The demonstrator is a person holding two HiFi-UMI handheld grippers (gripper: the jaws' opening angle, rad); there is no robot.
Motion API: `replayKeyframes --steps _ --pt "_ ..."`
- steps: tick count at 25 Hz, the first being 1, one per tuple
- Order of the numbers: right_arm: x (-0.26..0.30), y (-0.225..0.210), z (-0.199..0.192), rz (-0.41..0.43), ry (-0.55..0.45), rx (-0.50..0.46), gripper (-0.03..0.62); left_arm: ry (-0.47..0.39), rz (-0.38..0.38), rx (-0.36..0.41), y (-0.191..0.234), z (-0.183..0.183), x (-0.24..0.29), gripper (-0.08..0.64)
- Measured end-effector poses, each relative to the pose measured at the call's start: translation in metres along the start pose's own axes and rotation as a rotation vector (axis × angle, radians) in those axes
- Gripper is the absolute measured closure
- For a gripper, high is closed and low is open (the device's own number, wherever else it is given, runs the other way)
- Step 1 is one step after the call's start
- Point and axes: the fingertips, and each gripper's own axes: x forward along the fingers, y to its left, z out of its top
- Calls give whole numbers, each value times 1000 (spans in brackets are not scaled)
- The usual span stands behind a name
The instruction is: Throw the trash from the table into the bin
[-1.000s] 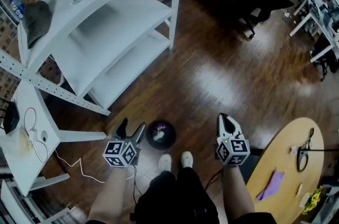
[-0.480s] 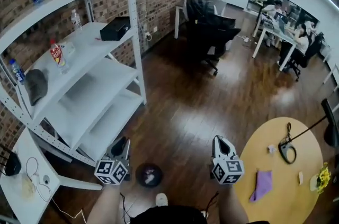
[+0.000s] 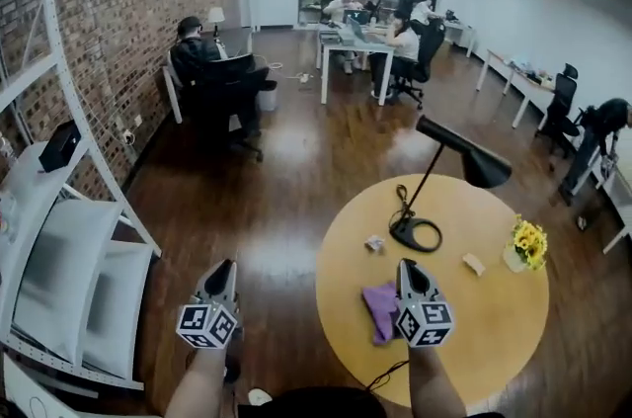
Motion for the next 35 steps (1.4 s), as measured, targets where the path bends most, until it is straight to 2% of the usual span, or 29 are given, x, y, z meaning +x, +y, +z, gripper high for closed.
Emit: replayKeyframes --steps 3,7,10,12,16,19,22,26,29,35 --pt "-51 -60 15 -109 -42 26 591 21 -138 -5 -79 -10 34 508" --pt "-116 -128 8 -216 -75 28 591 11 -288 -20 -175 -27 65 508" --pt "-182 -182 -5 -364 -84 53 591 45 -452 -38 -259 -55 81 508" --pt "-205 -203 -12 -413 -87 66 591 57 -515 -46 -298 -69 84 508" --pt "-230 -220 -14 -475 -94 66 591 84 -623 -63 -351 -82 85 509" --pt "-245 -225 -16 -538 -93 67 591 90 -702 -80 -375 -82 87 518" --pt "-253 -218 -21 -571 -83 61 591 100 -752 -93 -380 -83 91 555" --pt "-258 -215 -22 -613 -91 70 591 138 -818 -95 -386 -89 94 560" --pt "-256 -211 -26 -616 -83 73 591 144 -811 -121 -381 -92 97 560" --pt "-242 -209 -27 -586 -80 79 591 124 -752 -113 -369 -92 103 558"
